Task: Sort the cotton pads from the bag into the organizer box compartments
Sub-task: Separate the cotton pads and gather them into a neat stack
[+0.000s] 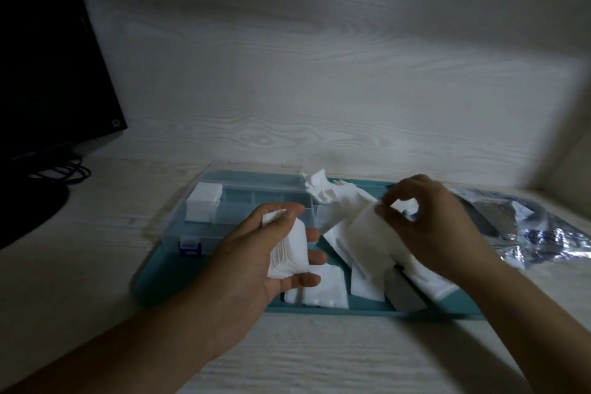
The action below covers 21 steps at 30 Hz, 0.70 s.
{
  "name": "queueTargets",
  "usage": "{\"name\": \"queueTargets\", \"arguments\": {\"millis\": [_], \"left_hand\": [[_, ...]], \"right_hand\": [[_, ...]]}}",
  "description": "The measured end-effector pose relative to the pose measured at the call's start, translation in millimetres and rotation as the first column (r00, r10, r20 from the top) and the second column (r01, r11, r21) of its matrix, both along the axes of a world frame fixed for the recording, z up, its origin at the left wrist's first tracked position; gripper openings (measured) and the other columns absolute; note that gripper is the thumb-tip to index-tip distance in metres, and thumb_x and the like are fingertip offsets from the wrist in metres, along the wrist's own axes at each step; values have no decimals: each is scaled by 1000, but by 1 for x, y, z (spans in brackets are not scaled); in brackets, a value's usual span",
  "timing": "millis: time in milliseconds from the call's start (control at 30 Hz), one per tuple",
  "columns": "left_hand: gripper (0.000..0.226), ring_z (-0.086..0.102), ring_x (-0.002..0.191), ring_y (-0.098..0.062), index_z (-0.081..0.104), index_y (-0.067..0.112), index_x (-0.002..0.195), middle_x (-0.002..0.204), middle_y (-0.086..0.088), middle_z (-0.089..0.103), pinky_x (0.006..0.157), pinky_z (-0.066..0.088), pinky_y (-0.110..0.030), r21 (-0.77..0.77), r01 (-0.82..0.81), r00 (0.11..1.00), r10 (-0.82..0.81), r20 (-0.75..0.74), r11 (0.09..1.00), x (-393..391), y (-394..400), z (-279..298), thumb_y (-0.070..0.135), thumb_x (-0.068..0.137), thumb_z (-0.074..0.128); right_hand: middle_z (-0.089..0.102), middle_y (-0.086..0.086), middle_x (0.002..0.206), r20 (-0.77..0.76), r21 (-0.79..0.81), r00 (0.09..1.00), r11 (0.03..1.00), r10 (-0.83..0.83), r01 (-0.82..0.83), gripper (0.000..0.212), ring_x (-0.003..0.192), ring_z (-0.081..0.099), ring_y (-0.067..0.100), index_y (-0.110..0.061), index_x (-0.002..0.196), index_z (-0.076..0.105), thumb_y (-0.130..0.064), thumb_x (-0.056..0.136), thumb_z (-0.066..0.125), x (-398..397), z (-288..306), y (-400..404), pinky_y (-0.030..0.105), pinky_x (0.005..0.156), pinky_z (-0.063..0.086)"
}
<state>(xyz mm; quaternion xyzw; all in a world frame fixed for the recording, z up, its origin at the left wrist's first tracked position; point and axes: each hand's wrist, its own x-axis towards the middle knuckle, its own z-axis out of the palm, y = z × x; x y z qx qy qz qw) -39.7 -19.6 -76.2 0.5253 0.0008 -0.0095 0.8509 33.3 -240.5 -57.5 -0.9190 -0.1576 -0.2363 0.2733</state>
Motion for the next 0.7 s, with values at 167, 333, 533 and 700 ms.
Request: {"name": "queueTargets", "arguments": {"millis": [167,333,533,700], "left_hand": [[22,70,72,-33,67,12,108,105,-27,69,51,55,-35,0,-2,1000,2,-12,1000,-1,0,0,18,93,53],[29,69,77,-33,73,14,102,100,-19,72,55,55,-37,17,45,999,-45,-4,999,-5,-5,-2,24,78,61],[39,65,108,-42,73,17,110,118,-20,67,78,59,-54,13,117,992,-117,-38,993,-2,-6,-7,28,74,63],[51,58,119,-41,65,18,126,131,-19,61,90,55,-49,-21,115,993,-115,-34,993,3,-6,-9,30,76,63]], "right_hand": [[62,-1,57,-119,549,935,807,334,-219,6,51,51,9,-13,79,69,-11,85,69,-12,23,3,17,50,42],[59,5,56,-164,679,807,658,568,-325,6,48,48,12,-9,78,70,-13,74,66,-35,15,31,19,45,40],[72,-6,73,-120,545,880,772,459,-328,16,62,64,10,-23,86,74,-8,88,68,-40,-12,50,28,58,55],[69,-21,99,-11,299,943,901,333,-314,16,90,63,5,-41,99,69,-30,89,68,-42,-15,48,18,76,48]]}}
